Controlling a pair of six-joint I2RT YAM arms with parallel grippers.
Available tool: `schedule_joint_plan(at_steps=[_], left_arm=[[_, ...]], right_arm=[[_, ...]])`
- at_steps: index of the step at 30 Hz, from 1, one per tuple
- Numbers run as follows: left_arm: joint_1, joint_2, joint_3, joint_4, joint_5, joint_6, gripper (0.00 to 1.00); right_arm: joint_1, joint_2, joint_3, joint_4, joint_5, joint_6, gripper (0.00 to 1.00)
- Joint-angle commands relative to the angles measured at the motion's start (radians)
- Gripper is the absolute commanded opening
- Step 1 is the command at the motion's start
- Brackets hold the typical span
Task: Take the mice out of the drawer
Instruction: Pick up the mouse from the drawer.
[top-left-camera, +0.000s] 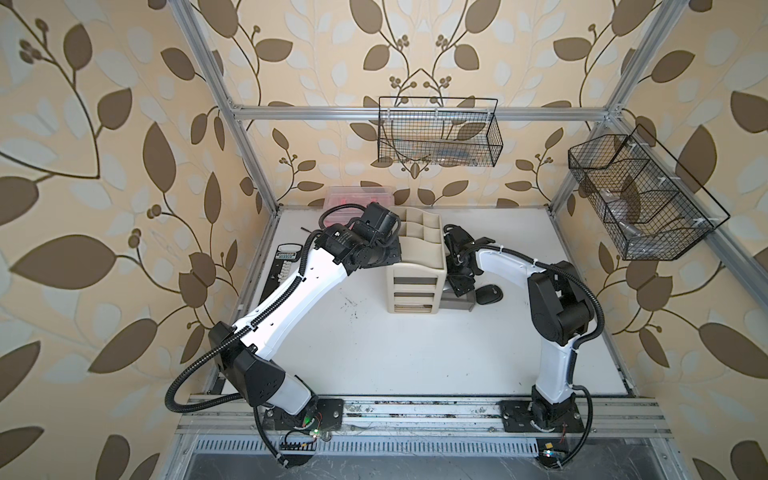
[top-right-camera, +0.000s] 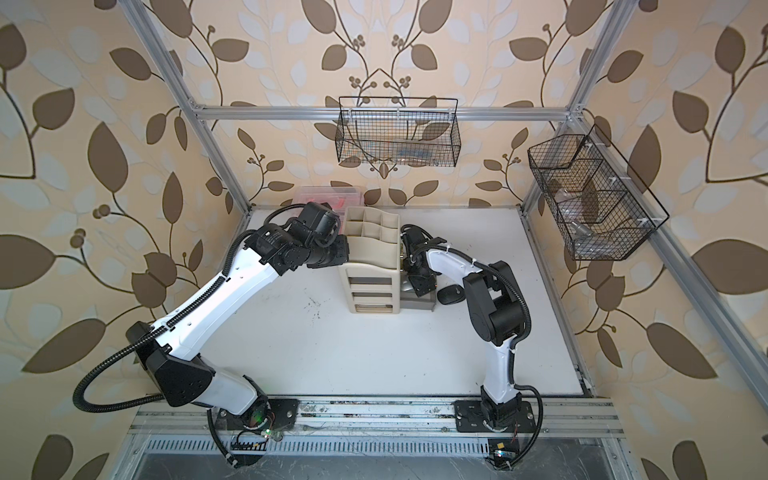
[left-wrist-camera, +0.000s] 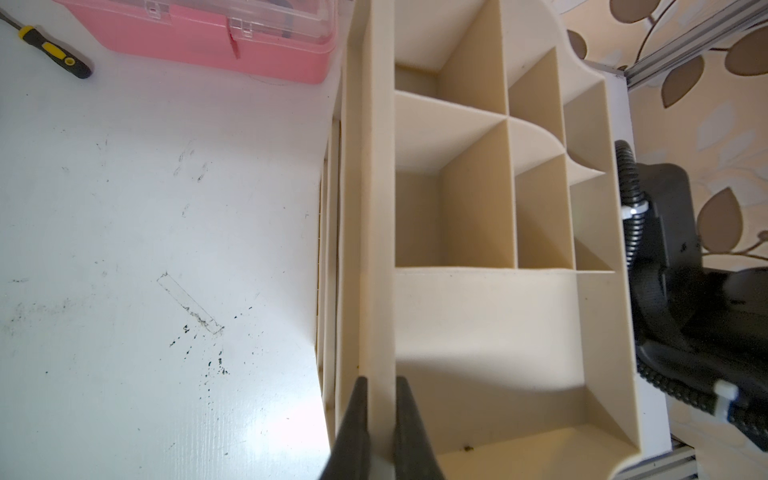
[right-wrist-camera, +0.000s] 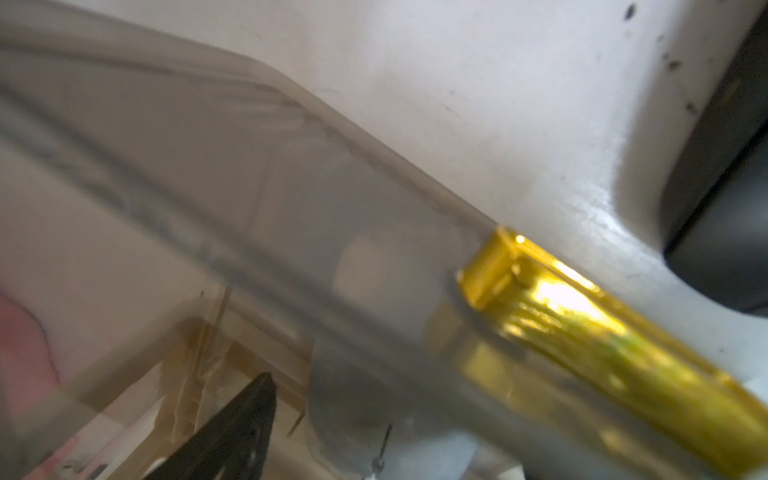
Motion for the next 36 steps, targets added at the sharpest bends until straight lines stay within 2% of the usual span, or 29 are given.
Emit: schedule_joint_plan(at_steps=[1,10,18,28,33,36], left_arm=[[-0.004,-0.035,-0.003,0.051,-0.011,0.013,0.00],[-0.003,-0.036,-0.003,0.054,-0.013,0.014,0.00],[-0.003,-0.026,0.005,0.033,-0.018,0.024,0.00],[-0.003,-0.026,0.005,0.023,-0.027,0.022,0.00],[-0.004,-0.018,0.012,0.014,-0.037,0.016,0.00],[-0.002,-0.014,0.018,0.009,-0.037,0.015,0.00]], right_arm=[[-0.004,0.050,0.019,-0.091,0.044,-0.024,0.84],[-0.013,0.090,0.053,-0.108,0.043,-0.049,0.70],[-0.017,0.062,0.059,-0.097,0.038,-0.071,0.59],[-0.022,0.013,0.084,-0.100,0.032,-0.182,0.55],[-0.012,-0.029,0.085,-0.105,0.068,-0.239,0.54],[-0.013,-0.055,0.059,-0.062,0.042,-0.262,0.54]])
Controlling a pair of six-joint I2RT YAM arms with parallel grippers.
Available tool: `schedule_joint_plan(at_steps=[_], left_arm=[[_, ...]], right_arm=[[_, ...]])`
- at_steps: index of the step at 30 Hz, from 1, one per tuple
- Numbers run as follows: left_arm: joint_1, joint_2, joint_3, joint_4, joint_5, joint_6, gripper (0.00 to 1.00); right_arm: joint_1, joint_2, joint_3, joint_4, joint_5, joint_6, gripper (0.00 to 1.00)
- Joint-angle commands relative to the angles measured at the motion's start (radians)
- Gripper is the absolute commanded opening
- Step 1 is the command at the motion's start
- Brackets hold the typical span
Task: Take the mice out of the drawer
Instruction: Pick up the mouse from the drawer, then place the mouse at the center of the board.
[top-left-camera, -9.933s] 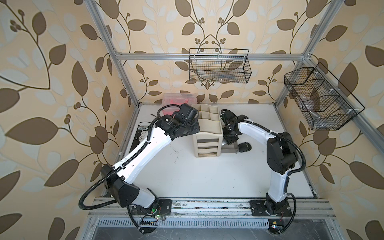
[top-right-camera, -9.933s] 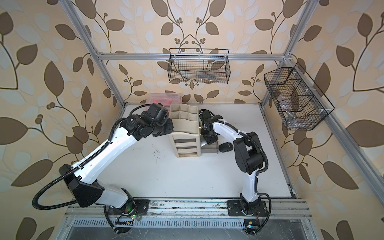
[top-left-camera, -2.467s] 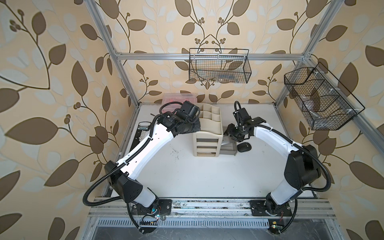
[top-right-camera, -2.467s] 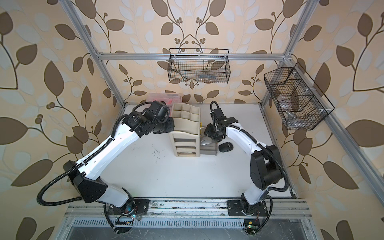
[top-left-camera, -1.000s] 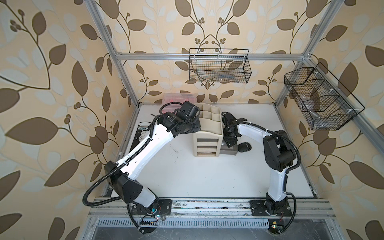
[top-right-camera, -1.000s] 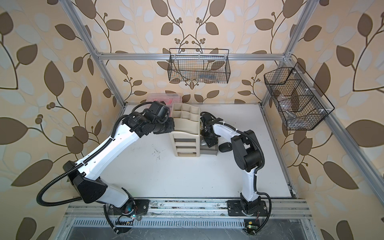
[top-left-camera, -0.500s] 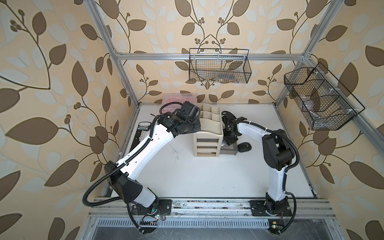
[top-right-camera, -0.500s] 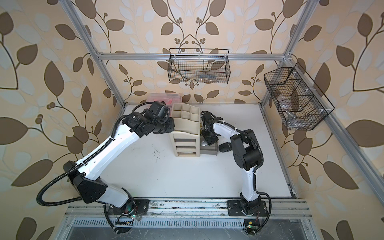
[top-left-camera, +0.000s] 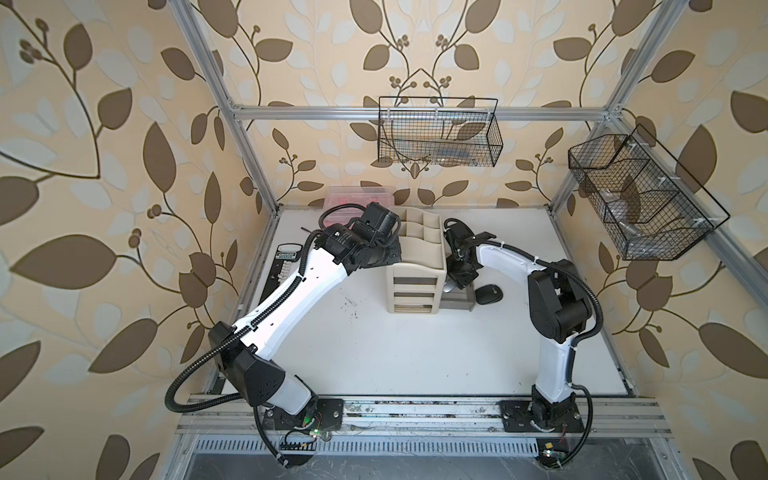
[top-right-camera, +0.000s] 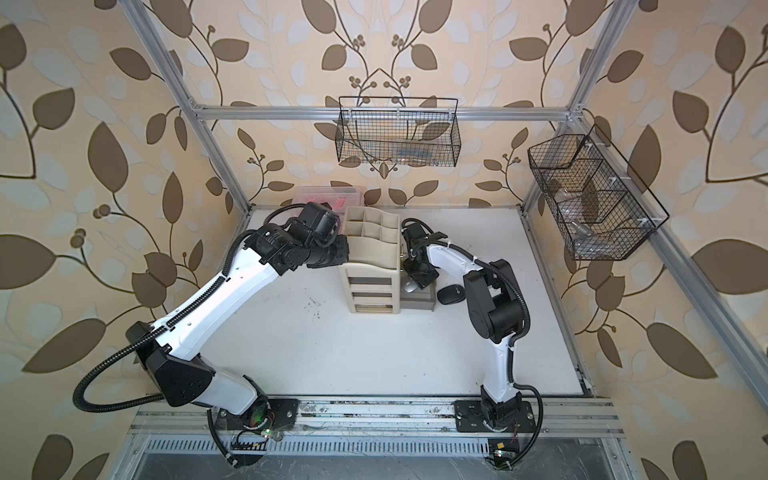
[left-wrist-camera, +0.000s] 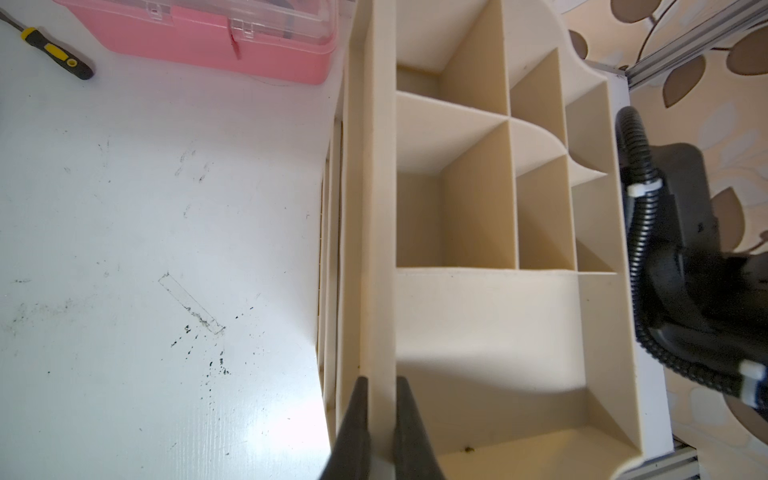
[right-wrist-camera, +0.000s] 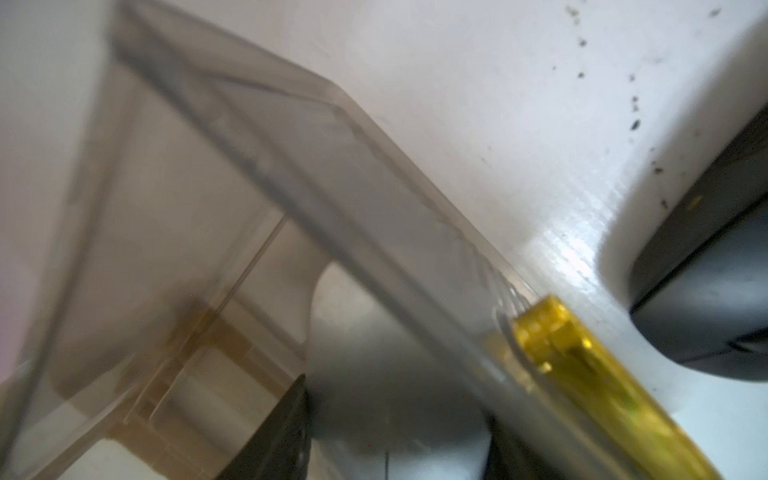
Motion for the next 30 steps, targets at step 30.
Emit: schedule_joint_plan(at_steps=[30], left_arm=[[-0.003,-0.056,0.022,-0.097,-0.171,0.011,0.00]], right_arm=[[-0.228,-0.716,-0.639,-0.004,-0.004,-0.181,0.56]])
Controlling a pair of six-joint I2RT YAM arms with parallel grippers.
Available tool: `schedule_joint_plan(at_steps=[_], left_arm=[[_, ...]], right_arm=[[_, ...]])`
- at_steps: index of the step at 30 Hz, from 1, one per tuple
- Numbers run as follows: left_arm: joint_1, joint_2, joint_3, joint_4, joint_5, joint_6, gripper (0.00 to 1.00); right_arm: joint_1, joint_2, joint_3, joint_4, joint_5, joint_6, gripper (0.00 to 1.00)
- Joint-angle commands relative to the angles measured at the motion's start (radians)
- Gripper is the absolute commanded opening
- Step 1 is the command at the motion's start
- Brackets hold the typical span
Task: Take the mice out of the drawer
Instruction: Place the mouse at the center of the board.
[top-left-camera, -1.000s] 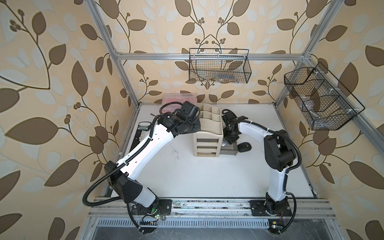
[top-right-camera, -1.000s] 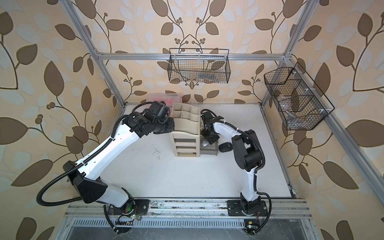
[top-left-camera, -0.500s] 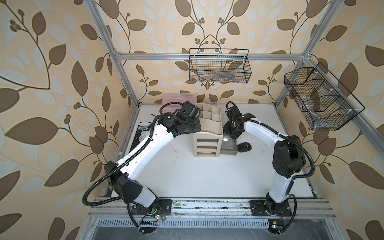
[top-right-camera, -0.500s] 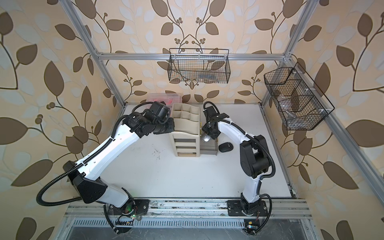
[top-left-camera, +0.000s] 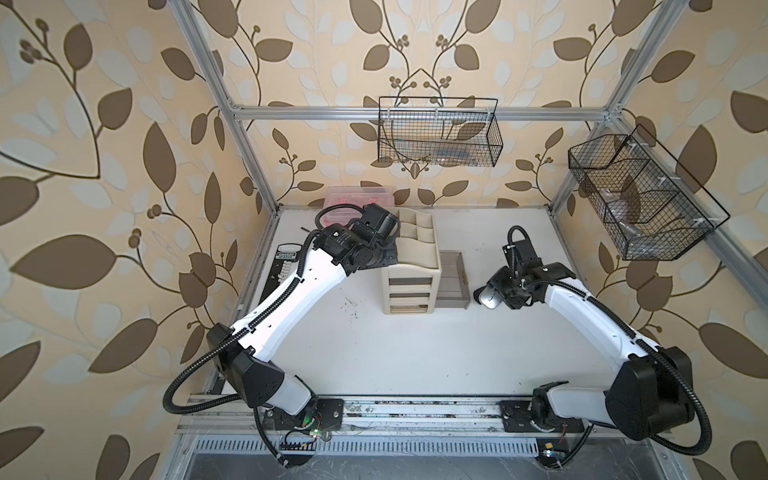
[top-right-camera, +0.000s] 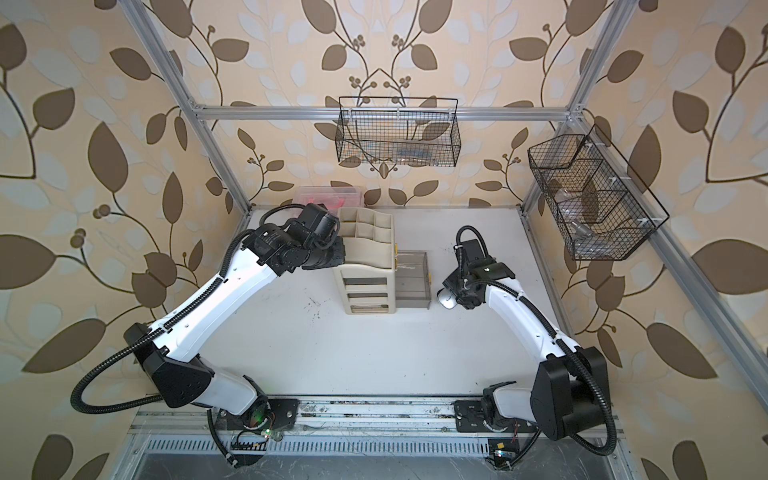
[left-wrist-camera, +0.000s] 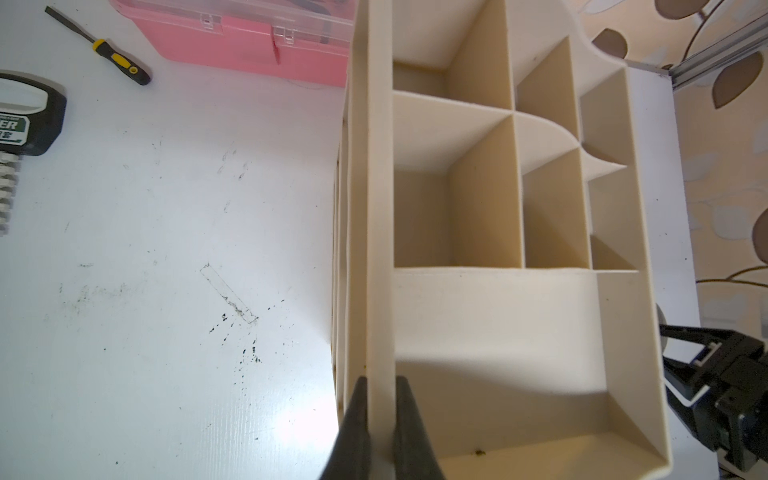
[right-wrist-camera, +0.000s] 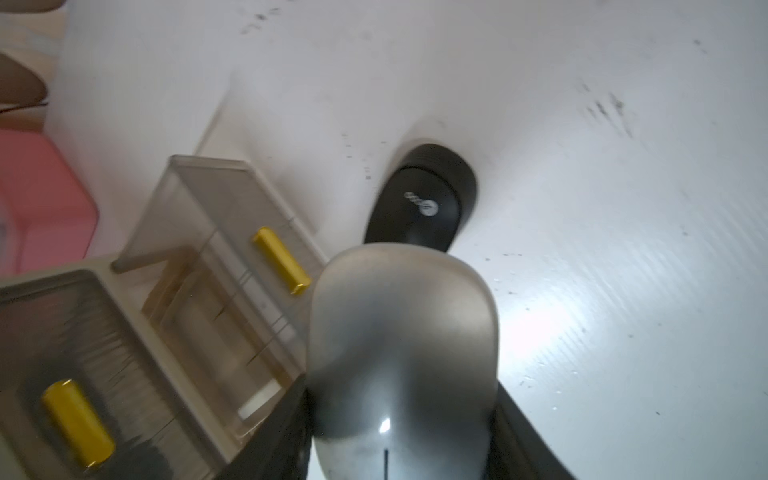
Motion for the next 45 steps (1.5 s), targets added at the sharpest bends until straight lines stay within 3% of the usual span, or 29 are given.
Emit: schedule_joint_plan(at_steps=[1,7,15,24,29,34,39,45], left_arm=[[-0.003,-0.049,0.003,-0.025,-0.088,0.019,0.00],[-0.001,-0.049,0.000,-0.013,-0.070,0.024,0.00],[-0.003,-0.033,0.004,0.001,-0.057,0.025,0.00],[-0.003,-0.035,0.002,0.001,-0.064,0.036,0.00],[-0.003,-0.036,0.001,-0.008,-0.073,0.038,0.00],[-0.003,-0.049,-0.009,-0.001,-0.069,0.028,0.00],[-0.003,-0.080,-0.026,0.012,-0.053,0.016,0.00],[-0.002,-0.077,-0.021,0.003,-0.055,0.019,0.00]], right_arm=[[-0.033,-0.043,-0.127,0.011,-0.012,0.072,0.56],[-0.054,-0.035,-0.321,0.197,-0.083,0.178,0.56],[-0.042,0.093,-0.329,0.319,-0.103,0.231,0.57],[-0.032,0.082,-0.287,0.264,-0.092,0.229,0.74],[-0.025,0.004,-0.302,0.204,-0.099,0.196,0.75],[0.026,-0.098,-0.311,0.179,-0.084,0.150,0.66],[0.043,-0.091,-0.364,0.279,-0.183,0.133,0.54],[0.046,-0.023,-0.352,0.368,-0.219,0.081,0.53]])
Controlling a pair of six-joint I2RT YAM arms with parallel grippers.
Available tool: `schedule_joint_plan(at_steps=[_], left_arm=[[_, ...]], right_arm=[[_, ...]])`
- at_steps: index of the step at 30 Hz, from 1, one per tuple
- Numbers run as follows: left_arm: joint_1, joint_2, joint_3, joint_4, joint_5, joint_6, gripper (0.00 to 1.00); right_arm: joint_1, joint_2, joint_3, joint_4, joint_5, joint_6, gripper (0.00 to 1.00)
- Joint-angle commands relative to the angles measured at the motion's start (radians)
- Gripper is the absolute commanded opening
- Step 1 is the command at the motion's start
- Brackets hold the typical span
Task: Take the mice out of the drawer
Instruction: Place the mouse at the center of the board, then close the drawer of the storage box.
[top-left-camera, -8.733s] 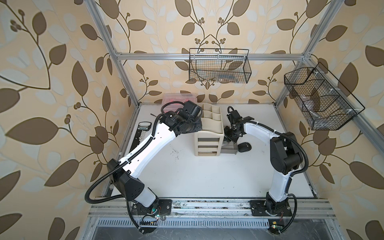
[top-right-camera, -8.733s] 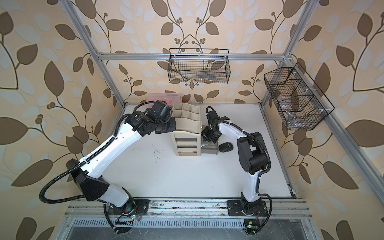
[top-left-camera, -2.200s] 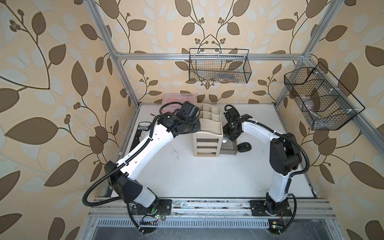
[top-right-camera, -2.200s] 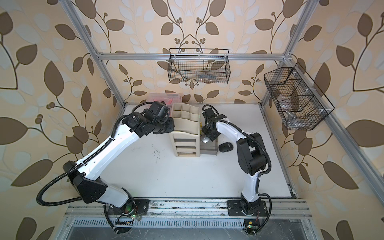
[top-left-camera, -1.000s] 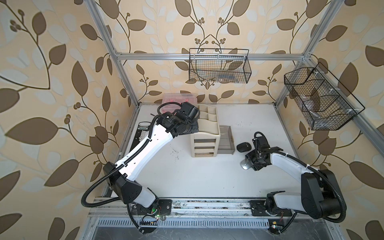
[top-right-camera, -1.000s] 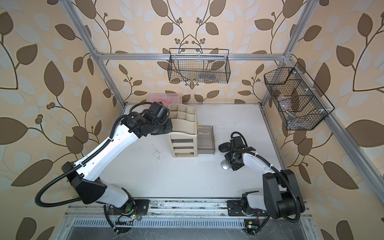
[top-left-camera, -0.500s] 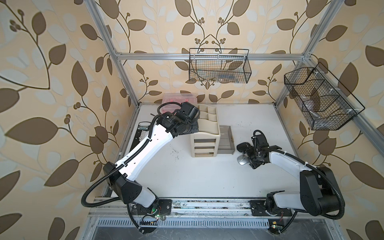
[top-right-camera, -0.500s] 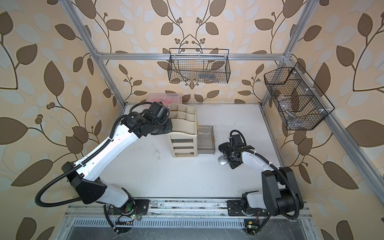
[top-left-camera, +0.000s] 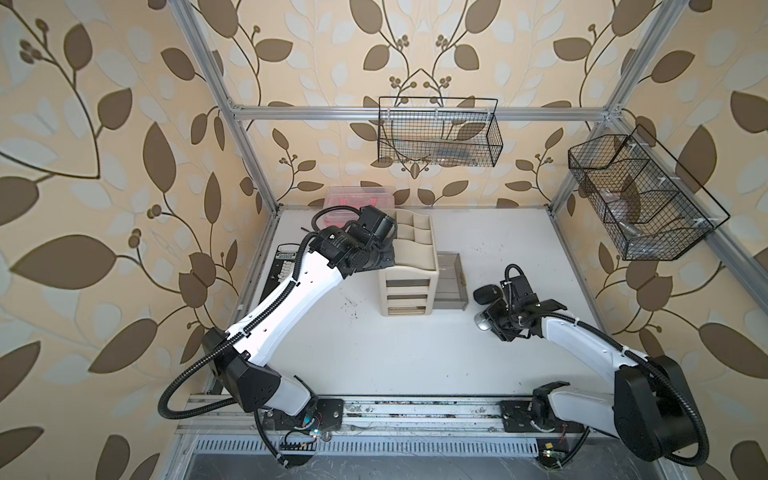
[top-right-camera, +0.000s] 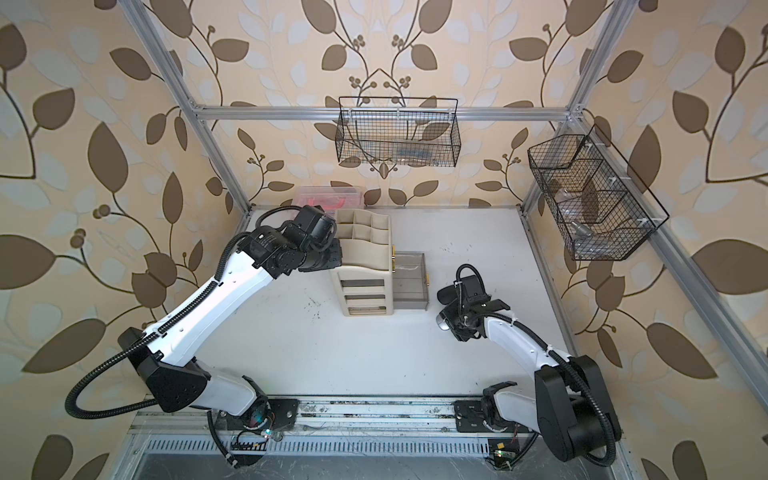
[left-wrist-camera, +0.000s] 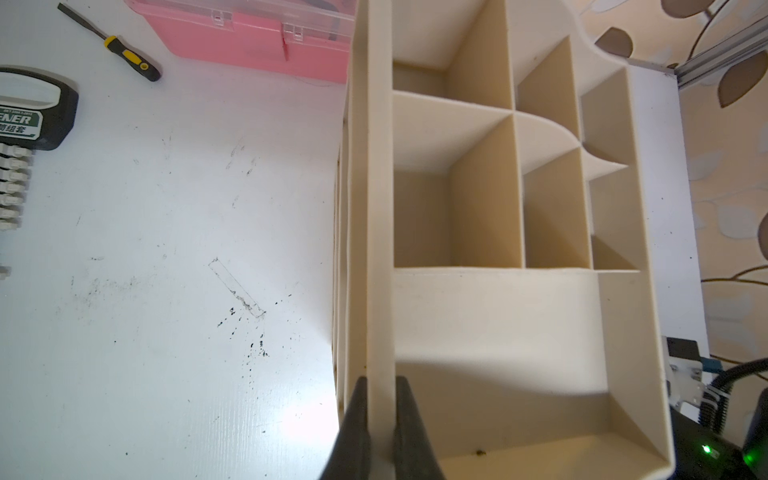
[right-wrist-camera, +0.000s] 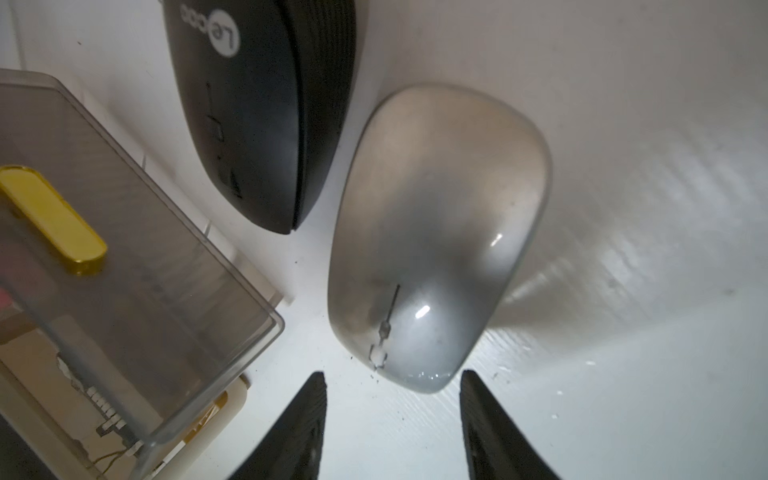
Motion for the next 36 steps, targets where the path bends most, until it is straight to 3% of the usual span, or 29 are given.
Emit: schedule_joint_plan(at_steps=[1,9,18,21,23,28,31,36], left_arm=[[-0.003,-0.047,0.005,0.004,-0.055,0.017,0.00],[-0.002,-0.039,0.026,-0.016,-0.053,0.026,0.00],[-0.001,-0.055,0.039,-0.039,-0.010,0.076,0.00],[0.005,-0.040,0.064,-0.069,0.012,0.093,0.00],[0.005,-0.036,0.078,-0.083,0.024,0.103,0.00],[0.023,-0.036,0.066,-0.088,0.047,0.113,0.00],[0.023,-0.036,0.075,-0.095,0.045,0.115,0.00],[0.027,-0.036,0.057,-0.086,0.032,0.115,0.00]], right_arm=[[0.007,0.041,-0.004,0.067,-0.046,-0.025,0.52],[-0.001,0.011,0.042,0.023,-0.025,-0.082,0.53],[0.017,-0.117,0.094,-0.085,-0.011,-0.183,0.67],[0.010,-0.082,0.126,-0.054,-0.083,-0.265,0.69],[0.001,-0.019,0.155,-0.015,-0.168,-0.336,0.65],[-0.043,0.062,0.247,0.013,-0.113,-0.465,0.52],[-0.101,0.117,0.269,0.027,-0.139,-0.481,0.46],[-0.100,0.235,0.288,0.081,-0.163,-0.510,0.36]])
